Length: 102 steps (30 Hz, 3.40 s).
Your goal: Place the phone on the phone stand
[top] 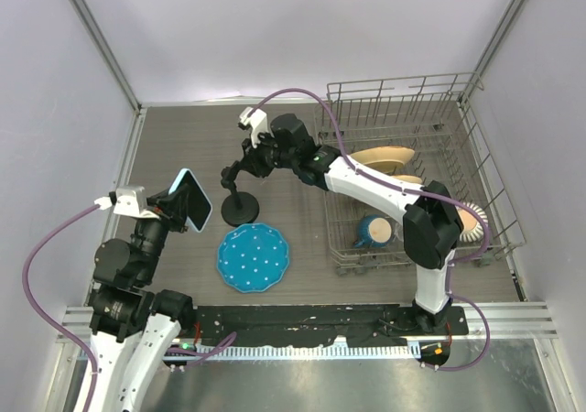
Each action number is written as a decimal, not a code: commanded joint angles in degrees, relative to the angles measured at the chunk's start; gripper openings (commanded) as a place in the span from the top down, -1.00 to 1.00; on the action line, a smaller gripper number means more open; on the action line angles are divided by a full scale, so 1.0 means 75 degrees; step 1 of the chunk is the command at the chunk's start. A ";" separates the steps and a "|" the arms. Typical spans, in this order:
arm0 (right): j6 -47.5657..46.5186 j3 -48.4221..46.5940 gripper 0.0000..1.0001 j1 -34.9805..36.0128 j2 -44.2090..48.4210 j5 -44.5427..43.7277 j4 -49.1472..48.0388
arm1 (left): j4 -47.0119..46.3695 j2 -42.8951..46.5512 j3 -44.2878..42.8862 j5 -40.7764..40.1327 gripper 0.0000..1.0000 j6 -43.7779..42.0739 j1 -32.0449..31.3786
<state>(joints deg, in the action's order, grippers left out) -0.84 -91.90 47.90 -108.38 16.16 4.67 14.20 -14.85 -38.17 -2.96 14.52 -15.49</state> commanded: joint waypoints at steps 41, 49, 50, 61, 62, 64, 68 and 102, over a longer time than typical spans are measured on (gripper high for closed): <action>-0.0310 -0.1200 0.98 -0.0961 -0.0784 0.4325 0.0035 | -1.1104 -0.7089 -0.0067 0.7168 1.00 0.1943 0.0623; 0.0007 -0.1048 0.99 -0.1090 -0.0772 0.4419 -0.0564 | -1.1362 -0.7383 0.0086 0.7426 1.00 0.2001 0.1162; 0.0018 -0.1059 0.98 -0.1090 -0.0772 0.4431 -0.0575 | -1.1234 -0.7395 0.0109 0.7438 1.00 0.1862 0.1186; 0.0054 -0.1083 0.99 -0.1113 -0.0843 0.4583 -0.0587 | -1.1666 -0.8144 -0.0113 0.7508 1.00 0.2118 0.1268; 0.0054 -0.1106 0.99 -0.1102 -0.0843 0.4595 -0.0587 | -1.1713 -0.8226 -0.0113 0.7497 1.00 0.2130 0.1303; 0.0054 -0.1118 0.99 -0.1125 -0.0854 0.4595 -0.0587 | -1.1725 -0.8308 -0.0172 0.7520 1.00 0.2130 0.1315; 0.0077 -0.1212 0.99 -0.1148 -0.0924 0.4653 -0.0587 | -1.1864 -0.8520 -0.0231 0.7532 1.00 0.2211 0.1350; 0.1283 -0.0006 0.99 -0.1055 -0.0434 0.0686 -0.2191 | -0.9030 -0.7564 -0.0043 0.6024 1.00 0.0400 0.2006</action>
<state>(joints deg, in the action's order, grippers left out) 1.58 -96.90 38.15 -117.58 41.80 -4.32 -68.79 -82.04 -39.13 58.83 36.69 -1.74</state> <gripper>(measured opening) 0.102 0.178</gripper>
